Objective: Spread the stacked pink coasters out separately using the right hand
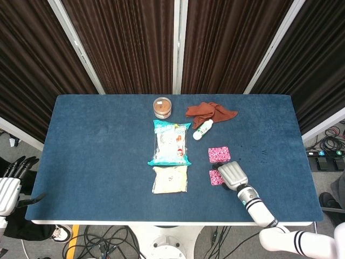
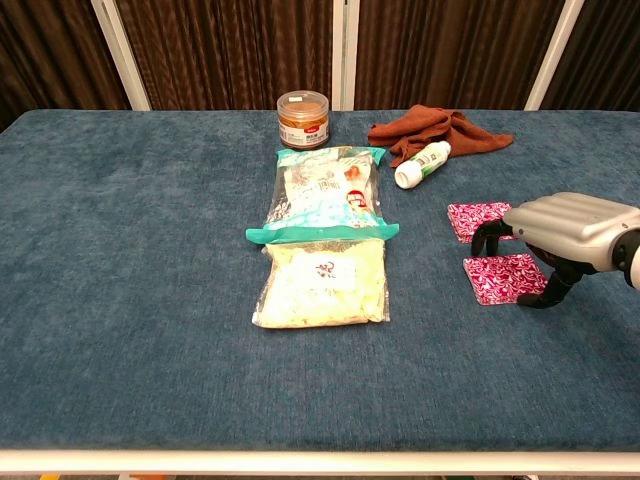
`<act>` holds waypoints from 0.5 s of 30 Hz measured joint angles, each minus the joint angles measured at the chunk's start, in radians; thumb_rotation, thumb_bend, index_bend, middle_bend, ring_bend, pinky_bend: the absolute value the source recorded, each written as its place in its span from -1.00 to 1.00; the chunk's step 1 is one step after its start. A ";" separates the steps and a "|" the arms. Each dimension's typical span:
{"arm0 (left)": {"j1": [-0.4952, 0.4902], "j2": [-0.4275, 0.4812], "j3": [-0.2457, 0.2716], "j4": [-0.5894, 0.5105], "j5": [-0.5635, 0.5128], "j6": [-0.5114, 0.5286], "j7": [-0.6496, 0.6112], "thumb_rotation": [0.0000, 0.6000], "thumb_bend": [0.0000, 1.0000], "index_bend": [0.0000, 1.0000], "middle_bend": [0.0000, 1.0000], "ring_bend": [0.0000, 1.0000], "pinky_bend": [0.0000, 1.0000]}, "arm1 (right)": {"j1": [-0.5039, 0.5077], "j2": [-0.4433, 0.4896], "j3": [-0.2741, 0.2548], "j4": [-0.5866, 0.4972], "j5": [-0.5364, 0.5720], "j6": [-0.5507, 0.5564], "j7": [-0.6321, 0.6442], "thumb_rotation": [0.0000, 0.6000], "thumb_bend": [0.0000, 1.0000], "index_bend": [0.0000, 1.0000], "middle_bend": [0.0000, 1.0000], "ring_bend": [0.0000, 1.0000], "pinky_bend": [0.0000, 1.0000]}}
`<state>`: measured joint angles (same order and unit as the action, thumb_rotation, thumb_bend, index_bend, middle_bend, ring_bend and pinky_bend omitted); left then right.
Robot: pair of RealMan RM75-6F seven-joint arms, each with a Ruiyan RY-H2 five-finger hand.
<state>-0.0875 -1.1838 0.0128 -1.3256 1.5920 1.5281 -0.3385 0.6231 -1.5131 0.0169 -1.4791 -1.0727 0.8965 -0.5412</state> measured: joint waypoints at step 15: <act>0.000 0.002 -0.002 -0.001 -0.001 0.000 -0.002 1.00 -0.96 -0.75 -0.80 -1.00 -0.74 | -0.002 -0.008 0.002 0.000 -0.007 0.026 -0.004 1.00 -0.63 -0.36 -0.24 0.52 0.77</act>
<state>-0.0878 -1.1822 0.0113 -1.3269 1.5907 1.5280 -0.3405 0.6215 -1.5208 0.0185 -1.4791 -1.0797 0.9226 -0.5453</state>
